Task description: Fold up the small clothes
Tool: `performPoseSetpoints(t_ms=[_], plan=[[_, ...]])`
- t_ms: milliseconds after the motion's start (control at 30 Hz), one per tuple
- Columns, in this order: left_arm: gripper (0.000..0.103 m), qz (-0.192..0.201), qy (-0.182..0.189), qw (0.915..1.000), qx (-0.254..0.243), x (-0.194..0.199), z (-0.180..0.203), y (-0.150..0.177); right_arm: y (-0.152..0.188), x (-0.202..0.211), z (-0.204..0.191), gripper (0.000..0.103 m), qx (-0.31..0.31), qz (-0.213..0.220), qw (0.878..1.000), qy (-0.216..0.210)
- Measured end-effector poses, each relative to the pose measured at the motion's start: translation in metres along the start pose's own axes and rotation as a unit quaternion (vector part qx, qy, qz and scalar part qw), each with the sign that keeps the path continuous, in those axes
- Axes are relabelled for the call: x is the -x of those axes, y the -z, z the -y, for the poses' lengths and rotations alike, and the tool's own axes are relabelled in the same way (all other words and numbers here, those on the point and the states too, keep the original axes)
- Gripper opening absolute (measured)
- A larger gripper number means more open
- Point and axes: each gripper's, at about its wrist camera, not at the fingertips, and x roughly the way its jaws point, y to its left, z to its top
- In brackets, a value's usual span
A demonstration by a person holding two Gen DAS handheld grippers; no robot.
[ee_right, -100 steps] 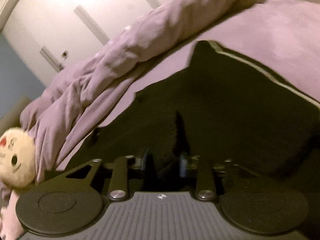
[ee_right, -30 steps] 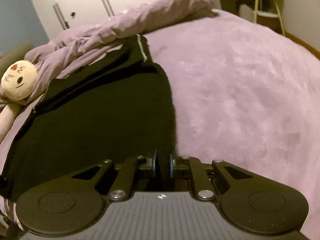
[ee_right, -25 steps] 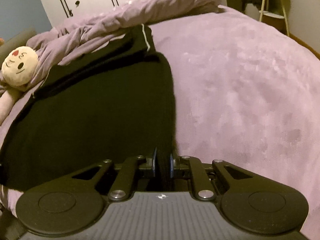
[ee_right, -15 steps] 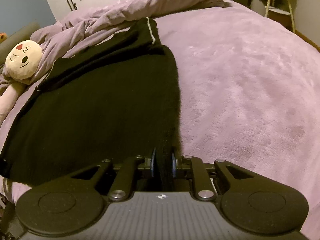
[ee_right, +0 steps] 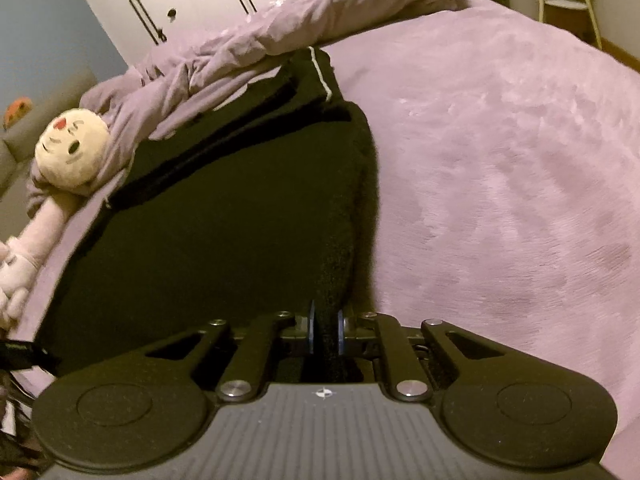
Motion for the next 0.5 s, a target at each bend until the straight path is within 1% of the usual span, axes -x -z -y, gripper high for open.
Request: performPoseSetpoints(t_ms=[67,167,233,300,367,433,500], plan=[[0.014,0.01,0.028,0.9995,0.009,0.011,0.0,-0.005,-0.004,0.005,0.0,0.009,-0.017,0.007,1.0,-0.021],[0.014,0.034,0.081,0.9958,0.024,0.028,0.001,-0.019,-0.016,0.01,0.0,0.009,-0.045,0.021,0.997,-0.053],[0.014,0.054,0.1,0.9931,0.03,0.035,0.004,-0.036,-0.028,0.011,0.0,0.009,-0.064,0.035,0.995,-0.07],[0.012,0.078,0.116,0.989,0.048,0.04,0.004,-0.058,-0.042,0.009,-0.001,0.009,-0.077,0.049,0.993,-0.079],[0.012,0.094,0.117,0.9866,0.065,0.039,0.005,-0.077,-0.06,0.003,-0.006,0.009,-0.078,0.066,0.992,-0.078],[0.012,0.111,0.11,0.9852,0.069,0.034,0.008,-0.098,-0.076,-0.006,-0.012,0.009,-0.068,0.084,0.992,-0.065],[0.012,0.12,0.103,0.9837,0.085,0.024,0.008,-0.115,-0.095,-0.022,-0.015,0.009,-0.069,0.098,0.991,-0.052]])
